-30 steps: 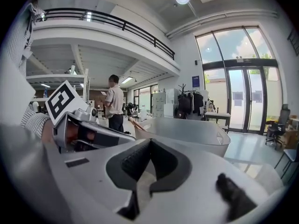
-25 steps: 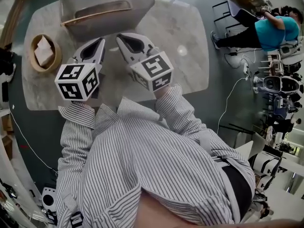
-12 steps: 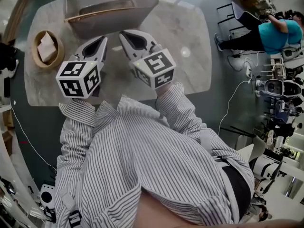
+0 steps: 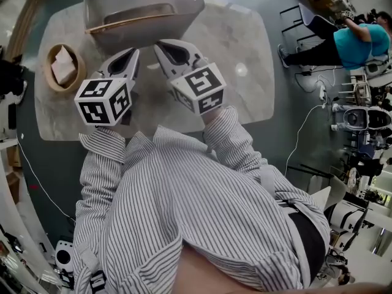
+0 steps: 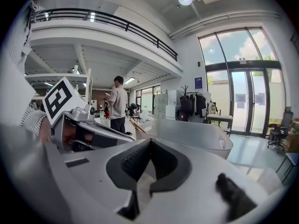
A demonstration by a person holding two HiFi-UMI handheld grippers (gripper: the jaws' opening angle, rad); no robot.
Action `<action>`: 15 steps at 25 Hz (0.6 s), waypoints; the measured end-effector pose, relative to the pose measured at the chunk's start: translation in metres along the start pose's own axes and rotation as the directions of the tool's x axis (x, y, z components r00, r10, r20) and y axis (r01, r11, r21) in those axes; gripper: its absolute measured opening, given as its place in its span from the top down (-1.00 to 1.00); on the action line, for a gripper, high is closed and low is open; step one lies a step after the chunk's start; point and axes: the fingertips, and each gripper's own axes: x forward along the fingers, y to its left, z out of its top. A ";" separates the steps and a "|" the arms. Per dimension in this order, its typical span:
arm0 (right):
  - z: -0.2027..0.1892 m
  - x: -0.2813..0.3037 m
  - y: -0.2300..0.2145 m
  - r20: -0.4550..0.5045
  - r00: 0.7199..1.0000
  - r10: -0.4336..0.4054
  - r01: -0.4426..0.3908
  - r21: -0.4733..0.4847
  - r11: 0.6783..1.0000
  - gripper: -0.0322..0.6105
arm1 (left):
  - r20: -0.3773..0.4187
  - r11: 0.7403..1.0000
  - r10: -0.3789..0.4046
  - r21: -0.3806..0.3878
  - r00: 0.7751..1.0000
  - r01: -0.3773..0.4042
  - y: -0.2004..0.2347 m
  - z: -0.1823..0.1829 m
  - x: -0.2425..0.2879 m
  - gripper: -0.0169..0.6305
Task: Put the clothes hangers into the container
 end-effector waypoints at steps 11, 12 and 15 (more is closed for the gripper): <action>-0.005 0.007 0.004 -0.028 1.000 0.009 -0.009 -0.025 1.000 0.86 | 0.006 1.000 0.003 -0.009 1.000 -0.003 0.008 0.003 -0.003 0.92; -0.005 0.008 0.005 -0.027 1.000 0.008 -0.009 -0.028 1.000 0.86 | 0.008 1.000 0.003 -0.009 1.000 -0.003 0.009 0.003 -0.003 0.92; -0.005 0.008 0.005 -0.018 1.000 0.002 -0.003 -0.040 0.999 0.86 | 0.006 1.000 -0.002 -0.007 1.000 0.002 0.007 0.002 -0.004 0.91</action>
